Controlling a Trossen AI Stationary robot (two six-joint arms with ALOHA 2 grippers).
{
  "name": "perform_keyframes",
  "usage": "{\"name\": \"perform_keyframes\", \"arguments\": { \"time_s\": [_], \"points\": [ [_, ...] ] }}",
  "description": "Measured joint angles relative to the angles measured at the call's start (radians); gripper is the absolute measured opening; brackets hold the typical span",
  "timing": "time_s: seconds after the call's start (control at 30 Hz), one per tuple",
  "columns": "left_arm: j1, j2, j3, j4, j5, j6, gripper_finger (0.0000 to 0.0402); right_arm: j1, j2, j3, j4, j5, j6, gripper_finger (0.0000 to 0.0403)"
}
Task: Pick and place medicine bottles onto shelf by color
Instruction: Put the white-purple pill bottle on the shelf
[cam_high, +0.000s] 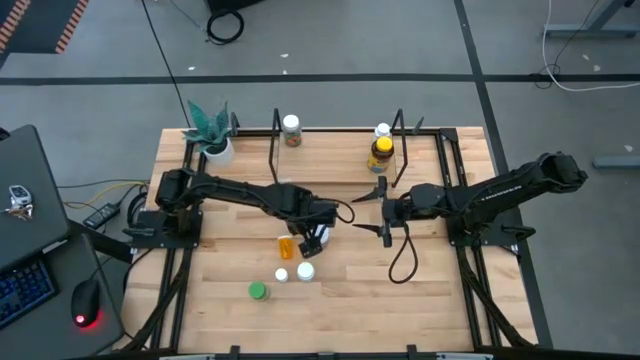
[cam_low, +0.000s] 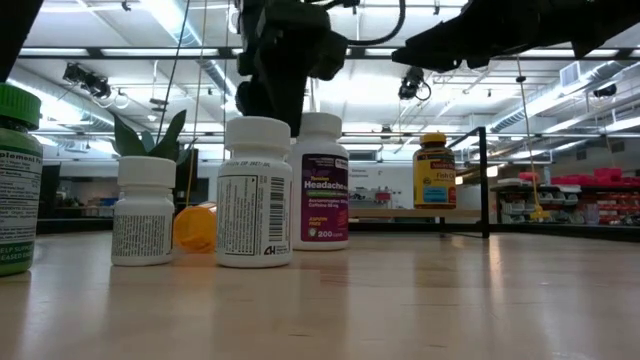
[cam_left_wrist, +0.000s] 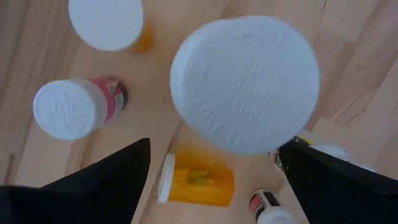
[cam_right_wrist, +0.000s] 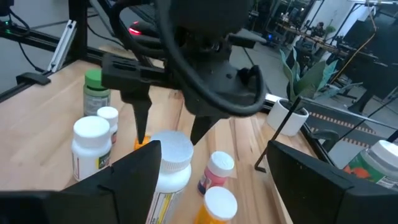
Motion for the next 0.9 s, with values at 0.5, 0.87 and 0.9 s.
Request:
{"name": "perform_keyframes", "arguments": {
  "time_s": [0.5,0.87,0.9],
  "points": [
    [0.002,0.000,0.000,0.109,-0.056,-0.004,0.0362,0.000,-0.189,0.000,-0.232,0.039,0.065,0.0299],
    [0.007,0.036,0.000,0.151,-0.056,0.000,0.0362,0.001,-0.160,0.000,-0.226,0.020,0.094,0.0299],
    [0.008,0.037,0.001,0.161,-0.056,0.000,0.0362,0.001,-0.160,0.000,-0.232,0.020,0.094,0.0299]
  ]
}}
